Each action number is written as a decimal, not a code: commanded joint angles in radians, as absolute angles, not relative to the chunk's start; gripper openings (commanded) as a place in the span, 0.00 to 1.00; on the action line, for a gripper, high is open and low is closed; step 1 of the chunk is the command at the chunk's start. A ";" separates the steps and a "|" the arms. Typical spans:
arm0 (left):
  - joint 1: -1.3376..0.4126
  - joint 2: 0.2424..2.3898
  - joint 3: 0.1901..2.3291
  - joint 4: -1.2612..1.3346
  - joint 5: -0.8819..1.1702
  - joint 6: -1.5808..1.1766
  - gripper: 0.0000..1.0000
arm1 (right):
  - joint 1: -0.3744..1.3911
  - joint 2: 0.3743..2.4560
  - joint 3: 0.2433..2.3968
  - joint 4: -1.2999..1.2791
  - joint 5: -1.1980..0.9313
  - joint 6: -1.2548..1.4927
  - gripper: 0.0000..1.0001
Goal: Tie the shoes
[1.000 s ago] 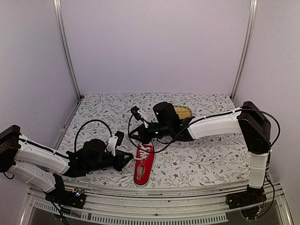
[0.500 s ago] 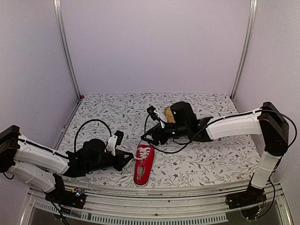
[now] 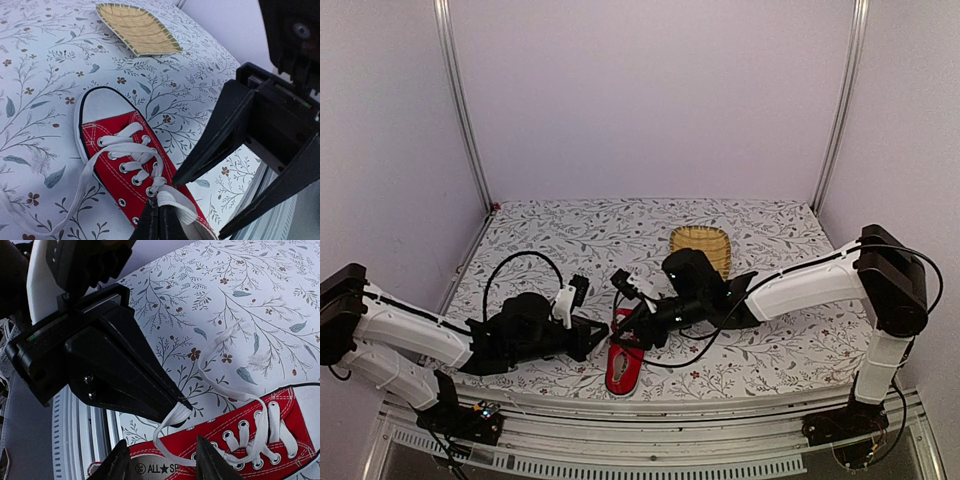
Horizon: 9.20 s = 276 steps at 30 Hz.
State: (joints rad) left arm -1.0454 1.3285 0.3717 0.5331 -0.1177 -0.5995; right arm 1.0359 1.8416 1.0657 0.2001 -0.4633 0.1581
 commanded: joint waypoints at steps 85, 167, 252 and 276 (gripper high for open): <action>-1.123 1.224 0.647 -0.025 0.120 -0.703 0.00 | 0.996 1.833 1.053 0.329 -0.357 0.304 0.02; -0.880 1.230 0.492 0.388 0.143 -0.798 0.46 | 1.005 1.859 1.028 0.435 -0.577 0.276 0.02; -0.879 1.269 0.452 0.402 0.216 -0.799 0.00 | 1.100 1.756 0.750 0.336 -0.321 0.493 0.02; -0.878 1.259 0.489 0.389 0.266 -0.732 0.00 | 1.018 1.858 1.099 0.147 -0.333 0.321 0.02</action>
State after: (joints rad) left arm -0.8871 1.2682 0.4698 0.3832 0.2497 -0.7547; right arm 1.0206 1.8343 1.0626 0.1680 -0.2764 0.3588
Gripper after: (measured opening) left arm 0.004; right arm 0.024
